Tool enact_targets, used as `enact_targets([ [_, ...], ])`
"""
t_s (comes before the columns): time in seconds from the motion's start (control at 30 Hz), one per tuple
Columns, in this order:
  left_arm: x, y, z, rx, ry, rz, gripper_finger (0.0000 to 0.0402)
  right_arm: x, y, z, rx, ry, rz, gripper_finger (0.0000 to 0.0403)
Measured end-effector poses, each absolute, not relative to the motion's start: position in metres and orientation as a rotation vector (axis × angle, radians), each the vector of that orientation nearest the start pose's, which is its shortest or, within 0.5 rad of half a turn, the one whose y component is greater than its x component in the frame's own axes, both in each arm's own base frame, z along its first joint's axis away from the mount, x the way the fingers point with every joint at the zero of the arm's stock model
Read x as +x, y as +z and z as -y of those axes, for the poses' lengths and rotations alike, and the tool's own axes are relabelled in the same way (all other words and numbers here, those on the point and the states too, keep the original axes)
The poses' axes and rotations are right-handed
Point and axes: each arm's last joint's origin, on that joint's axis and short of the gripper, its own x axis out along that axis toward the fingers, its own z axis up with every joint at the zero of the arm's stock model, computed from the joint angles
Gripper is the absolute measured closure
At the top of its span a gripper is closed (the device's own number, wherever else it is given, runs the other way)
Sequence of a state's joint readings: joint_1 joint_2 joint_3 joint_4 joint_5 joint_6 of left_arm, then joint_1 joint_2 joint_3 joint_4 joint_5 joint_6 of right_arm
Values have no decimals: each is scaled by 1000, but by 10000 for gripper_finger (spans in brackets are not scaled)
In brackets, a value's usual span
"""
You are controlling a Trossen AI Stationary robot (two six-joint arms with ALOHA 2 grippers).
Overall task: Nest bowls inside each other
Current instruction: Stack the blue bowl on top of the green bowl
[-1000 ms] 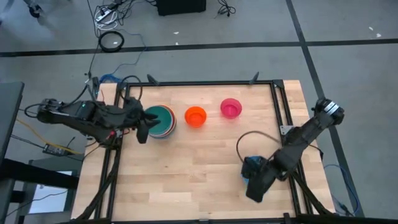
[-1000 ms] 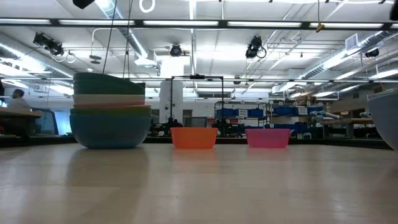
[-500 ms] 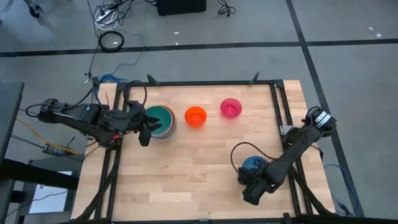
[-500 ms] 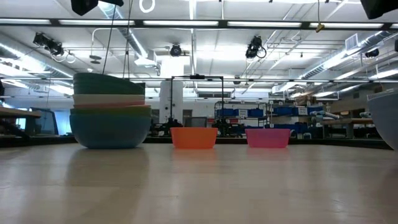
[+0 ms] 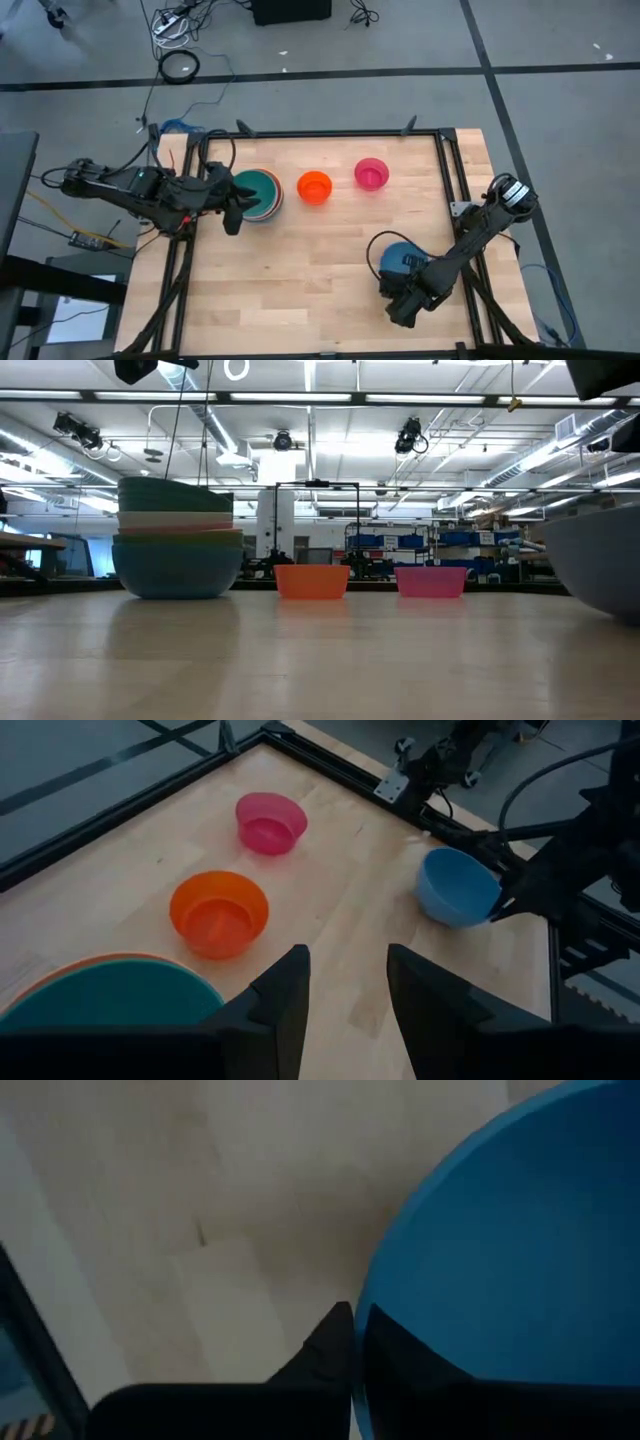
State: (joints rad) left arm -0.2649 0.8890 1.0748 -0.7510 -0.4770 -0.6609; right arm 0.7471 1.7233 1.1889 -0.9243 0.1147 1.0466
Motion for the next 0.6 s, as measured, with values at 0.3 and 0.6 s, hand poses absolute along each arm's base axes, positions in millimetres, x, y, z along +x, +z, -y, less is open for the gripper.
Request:
enact_targets([
  [0.3,160,362,30,-436,369,-436,257,238,217,-197,62,-274,-1261,402],
  [0.6,160,363,29,-426,395,-423,257,320,288,-143,-150,-227,-891,402],
])
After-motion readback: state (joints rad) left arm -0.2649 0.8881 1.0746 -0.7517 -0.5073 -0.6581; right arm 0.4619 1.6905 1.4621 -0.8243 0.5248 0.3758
